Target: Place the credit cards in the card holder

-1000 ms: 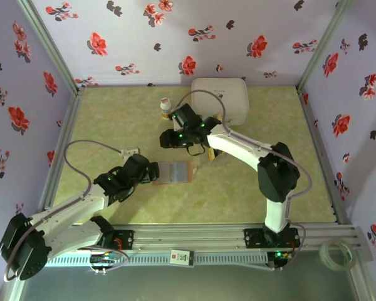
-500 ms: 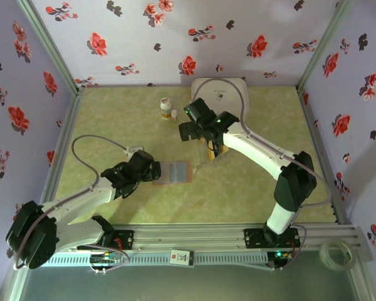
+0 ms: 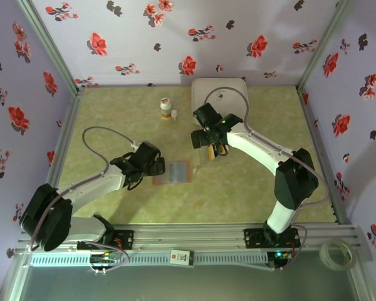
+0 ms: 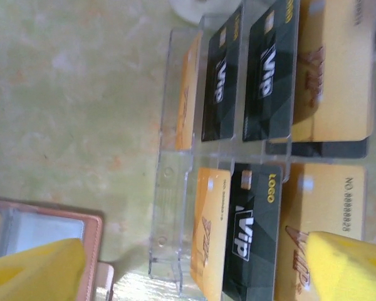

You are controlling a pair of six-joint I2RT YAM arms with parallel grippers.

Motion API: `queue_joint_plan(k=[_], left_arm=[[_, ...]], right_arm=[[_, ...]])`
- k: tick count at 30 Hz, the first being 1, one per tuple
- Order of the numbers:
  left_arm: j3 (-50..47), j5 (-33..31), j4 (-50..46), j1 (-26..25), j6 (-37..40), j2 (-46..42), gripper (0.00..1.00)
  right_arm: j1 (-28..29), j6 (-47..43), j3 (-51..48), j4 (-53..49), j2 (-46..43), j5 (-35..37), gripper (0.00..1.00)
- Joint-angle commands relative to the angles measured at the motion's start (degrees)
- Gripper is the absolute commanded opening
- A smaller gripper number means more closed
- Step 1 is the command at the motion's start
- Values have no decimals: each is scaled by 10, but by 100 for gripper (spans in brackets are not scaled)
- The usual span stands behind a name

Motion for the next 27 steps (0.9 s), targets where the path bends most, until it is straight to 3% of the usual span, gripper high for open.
queue_joint_plan(k=[1, 7, 9, 27], left_arm=[[22, 10, -35, 5, 6, 25, 100], [8, 11, -15, 9, -5, 26, 100], [4, 12, -10, 11, -5, 23, 100], [-13, 17, 8, 20, -3, 23, 100]], right_arm=[[0, 13, 3, -12, 21, -26, 79], [0, 24, 1, -26, 42, -9, 48], [0, 25, 2, -28, 46, -4, 43], [3, 22, 20, -54, 81, 28, 40]])
